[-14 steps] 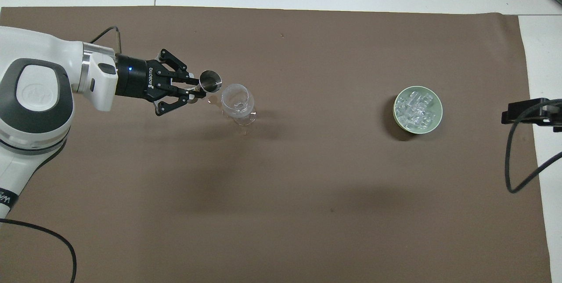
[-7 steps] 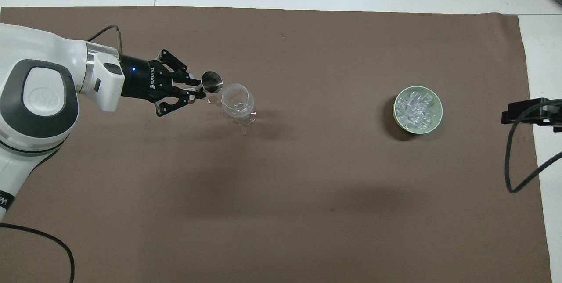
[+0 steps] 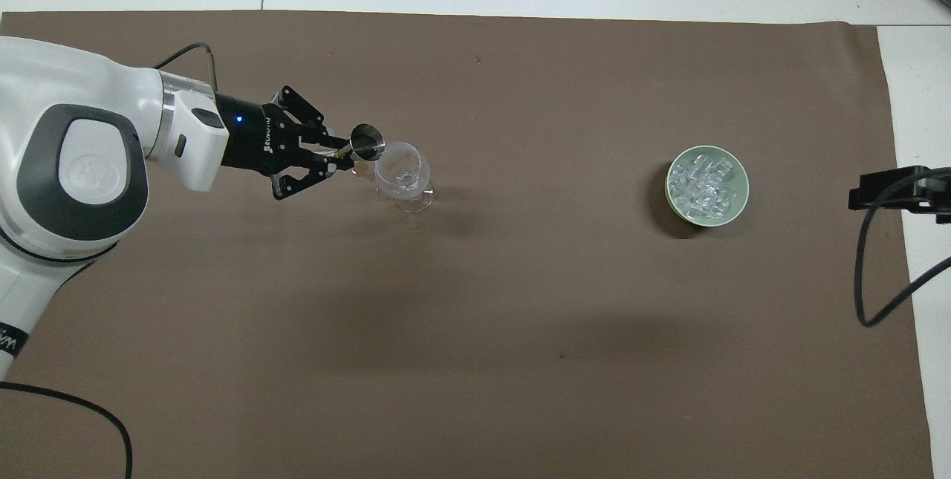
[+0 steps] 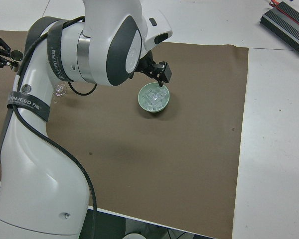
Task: Pour wine and add ice with both arms
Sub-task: 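Tilt the metal cup with the left gripper over the clear cup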
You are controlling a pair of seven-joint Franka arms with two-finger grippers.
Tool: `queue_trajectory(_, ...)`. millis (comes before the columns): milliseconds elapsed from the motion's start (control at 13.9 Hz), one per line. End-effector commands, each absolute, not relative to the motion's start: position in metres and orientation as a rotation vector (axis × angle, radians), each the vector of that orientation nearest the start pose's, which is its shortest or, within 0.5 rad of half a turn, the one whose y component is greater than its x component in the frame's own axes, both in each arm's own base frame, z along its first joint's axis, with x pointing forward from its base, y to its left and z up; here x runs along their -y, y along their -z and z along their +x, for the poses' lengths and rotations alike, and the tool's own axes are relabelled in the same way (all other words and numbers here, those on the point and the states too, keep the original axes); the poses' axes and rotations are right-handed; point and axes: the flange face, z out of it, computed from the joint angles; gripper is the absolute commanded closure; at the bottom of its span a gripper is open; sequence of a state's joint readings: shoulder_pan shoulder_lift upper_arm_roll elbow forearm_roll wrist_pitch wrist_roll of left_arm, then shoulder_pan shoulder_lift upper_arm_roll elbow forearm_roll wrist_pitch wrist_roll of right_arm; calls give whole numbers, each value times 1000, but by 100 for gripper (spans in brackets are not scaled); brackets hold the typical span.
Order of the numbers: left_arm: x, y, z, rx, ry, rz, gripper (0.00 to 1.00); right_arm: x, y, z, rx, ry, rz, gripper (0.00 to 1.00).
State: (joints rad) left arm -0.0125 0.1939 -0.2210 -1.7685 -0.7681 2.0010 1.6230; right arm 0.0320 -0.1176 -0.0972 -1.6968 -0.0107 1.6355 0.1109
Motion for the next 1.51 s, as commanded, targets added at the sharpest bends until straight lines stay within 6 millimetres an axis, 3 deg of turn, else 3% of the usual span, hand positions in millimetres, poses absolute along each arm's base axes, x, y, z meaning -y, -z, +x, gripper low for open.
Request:
queue_trajectory(0,183,-482,590,1779,-654,1867,100,39,-634,523,-254,95,-3108,0)
queue_trajectory(430,192,-484,587,1755,-567,1981,100,39,-633,524,-254,92,-3109,0)
queue_trajectory(789,213,-485,583,1788,-537,2023,100,39,-634,523,-251,95,-3109,0)
queue_trajectory(1434,219,-492,577,1891,-461,2087,100,39,-633,524,-251,92,-3109,0)
